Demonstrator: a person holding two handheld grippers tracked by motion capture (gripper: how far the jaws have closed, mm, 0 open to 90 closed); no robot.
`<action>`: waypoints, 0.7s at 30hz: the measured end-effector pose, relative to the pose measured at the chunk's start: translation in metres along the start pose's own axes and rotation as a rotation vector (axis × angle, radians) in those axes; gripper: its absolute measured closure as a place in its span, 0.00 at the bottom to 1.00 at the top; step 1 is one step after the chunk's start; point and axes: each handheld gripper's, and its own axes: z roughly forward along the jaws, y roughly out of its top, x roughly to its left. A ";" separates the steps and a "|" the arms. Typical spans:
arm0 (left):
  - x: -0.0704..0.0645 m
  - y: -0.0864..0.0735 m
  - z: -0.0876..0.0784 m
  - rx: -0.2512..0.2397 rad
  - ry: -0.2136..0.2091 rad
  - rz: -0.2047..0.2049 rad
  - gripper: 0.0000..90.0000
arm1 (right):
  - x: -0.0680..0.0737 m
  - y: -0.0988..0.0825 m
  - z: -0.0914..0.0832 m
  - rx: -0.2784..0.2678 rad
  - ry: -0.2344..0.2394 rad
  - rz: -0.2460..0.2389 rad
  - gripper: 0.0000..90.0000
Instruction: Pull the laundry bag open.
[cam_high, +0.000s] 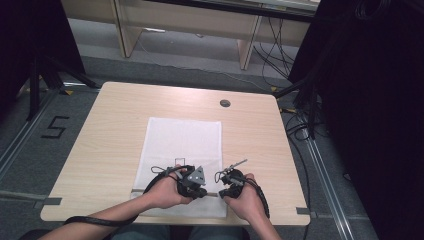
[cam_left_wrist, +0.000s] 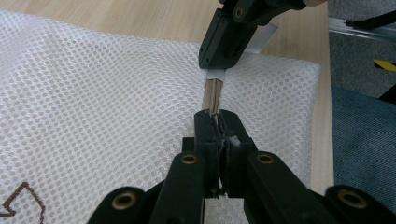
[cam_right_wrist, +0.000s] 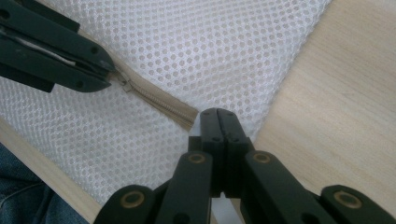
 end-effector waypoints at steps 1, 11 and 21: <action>0.001 0.000 -0.001 0.001 0.002 0.015 0.97 | 0.000 0.000 0.000 0.001 -0.001 0.000 1.00; 0.001 -0.003 -0.005 -0.002 0.003 -0.004 0.97 | 0.002 0.000 0.000 0.011 0.002 0.020 1.00; 0.003 -0.005 -0.009 -0.001 0.002 0.001 0.97 | 0.001 0.000 -0.001 0.010 -0.003 0.010 1.00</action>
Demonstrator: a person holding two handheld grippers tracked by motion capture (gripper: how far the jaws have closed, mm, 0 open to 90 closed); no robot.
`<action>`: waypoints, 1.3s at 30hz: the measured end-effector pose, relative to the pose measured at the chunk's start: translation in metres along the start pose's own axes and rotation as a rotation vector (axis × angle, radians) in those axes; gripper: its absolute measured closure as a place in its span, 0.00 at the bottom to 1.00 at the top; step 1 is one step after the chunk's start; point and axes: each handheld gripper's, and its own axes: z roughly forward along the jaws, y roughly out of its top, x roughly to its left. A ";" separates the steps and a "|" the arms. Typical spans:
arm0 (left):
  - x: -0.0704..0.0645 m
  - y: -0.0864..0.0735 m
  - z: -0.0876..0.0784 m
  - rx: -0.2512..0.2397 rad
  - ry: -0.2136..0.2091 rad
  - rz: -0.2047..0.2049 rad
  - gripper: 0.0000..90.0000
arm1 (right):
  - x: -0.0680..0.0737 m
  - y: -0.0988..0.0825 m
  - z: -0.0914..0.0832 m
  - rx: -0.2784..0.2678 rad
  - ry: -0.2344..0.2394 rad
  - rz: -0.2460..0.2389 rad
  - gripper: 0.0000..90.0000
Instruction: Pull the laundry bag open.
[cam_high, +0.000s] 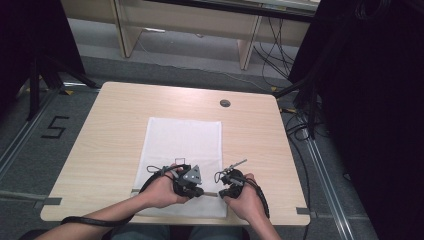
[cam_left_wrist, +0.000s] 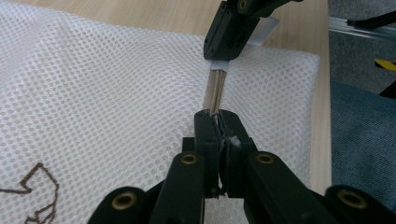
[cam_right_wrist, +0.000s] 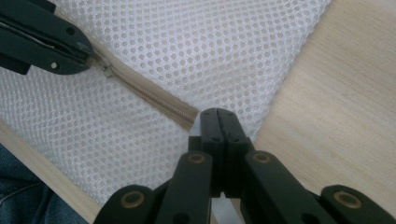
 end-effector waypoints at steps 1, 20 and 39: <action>0.001 0.000 -0.001 0.008 0.007 0.012 0.97 | 0.000 0.000 0.000 -0.001 0.000 0.000 1.00; 0.003 -0.005 -0.008 0.005 0.009 0.006 0.97 | 0.000 0.000 0.000 0.000 -0.001 0.000 1.00; 0.003 -0.008 -0.010 0.001 0.002 -0.001 0.97 | 0.001 0.000 0.000 0.003 -0.007 0.008 1.00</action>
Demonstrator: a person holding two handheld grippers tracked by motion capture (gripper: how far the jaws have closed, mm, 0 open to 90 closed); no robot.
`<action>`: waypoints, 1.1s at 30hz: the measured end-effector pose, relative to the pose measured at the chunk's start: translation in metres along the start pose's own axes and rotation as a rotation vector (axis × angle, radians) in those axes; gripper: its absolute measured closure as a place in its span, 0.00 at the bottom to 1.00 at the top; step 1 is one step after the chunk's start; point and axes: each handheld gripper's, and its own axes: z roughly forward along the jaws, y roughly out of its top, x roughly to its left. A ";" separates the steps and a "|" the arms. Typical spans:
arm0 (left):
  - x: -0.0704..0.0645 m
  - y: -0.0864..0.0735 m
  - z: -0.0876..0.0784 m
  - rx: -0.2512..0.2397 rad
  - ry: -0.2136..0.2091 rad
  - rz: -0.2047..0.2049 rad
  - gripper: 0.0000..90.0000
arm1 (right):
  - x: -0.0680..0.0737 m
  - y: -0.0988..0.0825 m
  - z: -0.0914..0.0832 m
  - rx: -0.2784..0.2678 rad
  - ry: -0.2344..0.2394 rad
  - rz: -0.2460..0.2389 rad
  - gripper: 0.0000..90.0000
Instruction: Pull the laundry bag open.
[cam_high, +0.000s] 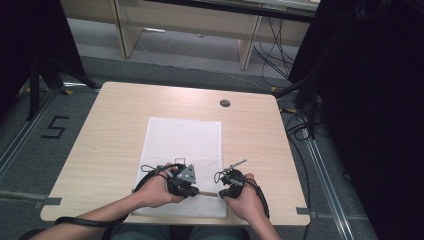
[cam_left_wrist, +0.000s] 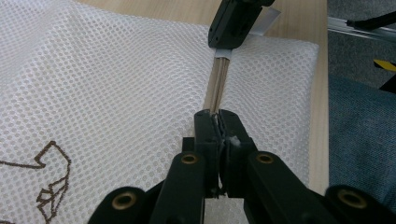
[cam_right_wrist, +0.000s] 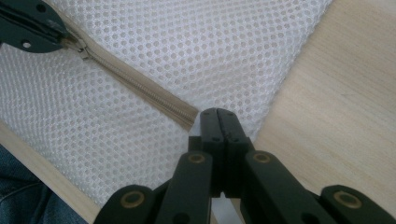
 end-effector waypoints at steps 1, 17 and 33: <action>-0.001 0.000 0.000 0.000 0.000 -0.010 0.97 | -0.001 0.000 0.001 -0.008 0.001 -0.022 1.00; 0.002 -0.005 -0.007 0.007 0.008 -0.017 0.97 | -0.002 0.000 0.001 -0.009 0.008 -0.026 1.00; 0.002 -0.008 -0.010 0.002 0.006 -0.006 0.97 | 0.000 0.000 0.000 0.000 -0.002 -0.001 1.00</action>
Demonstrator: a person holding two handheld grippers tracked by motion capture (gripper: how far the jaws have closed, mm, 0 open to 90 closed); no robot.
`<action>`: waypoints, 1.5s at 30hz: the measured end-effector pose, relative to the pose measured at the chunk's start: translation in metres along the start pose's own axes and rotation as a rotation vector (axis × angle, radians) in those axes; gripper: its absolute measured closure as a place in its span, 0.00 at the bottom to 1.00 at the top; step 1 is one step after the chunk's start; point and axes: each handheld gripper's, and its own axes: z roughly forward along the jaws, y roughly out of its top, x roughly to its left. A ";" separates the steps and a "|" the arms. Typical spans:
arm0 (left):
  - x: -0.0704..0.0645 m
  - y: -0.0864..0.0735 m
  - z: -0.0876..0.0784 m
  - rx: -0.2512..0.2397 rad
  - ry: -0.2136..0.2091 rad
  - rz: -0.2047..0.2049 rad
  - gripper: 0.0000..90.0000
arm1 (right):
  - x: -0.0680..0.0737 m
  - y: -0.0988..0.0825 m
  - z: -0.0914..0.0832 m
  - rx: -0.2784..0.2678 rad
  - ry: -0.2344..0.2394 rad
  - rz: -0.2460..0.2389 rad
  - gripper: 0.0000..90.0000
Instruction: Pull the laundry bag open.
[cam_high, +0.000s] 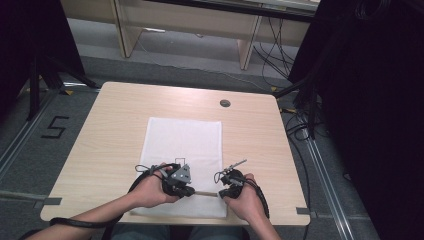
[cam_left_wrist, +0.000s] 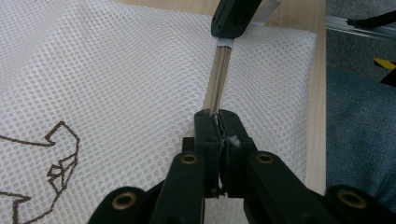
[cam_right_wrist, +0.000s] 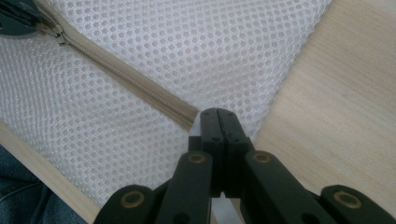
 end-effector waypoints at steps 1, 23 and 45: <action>0.000 -0.001 0.000 -0.002 0.000 -0.003 0.97 | 0.000 0.000 0.000 0.000 -0.001 0.000 1.00; 0.002 -0.010 -0.009 0.002 0.009 -0.017 0.97 | 0.000 0.000 0.000 0.000 -0.005 -0.004 1.00; 0.009 -0.023 -0.023 0.004 0.021 -0.033 0.97 | 0.000 0.000 0.000 -0.001 -0.003 -0.004 1.00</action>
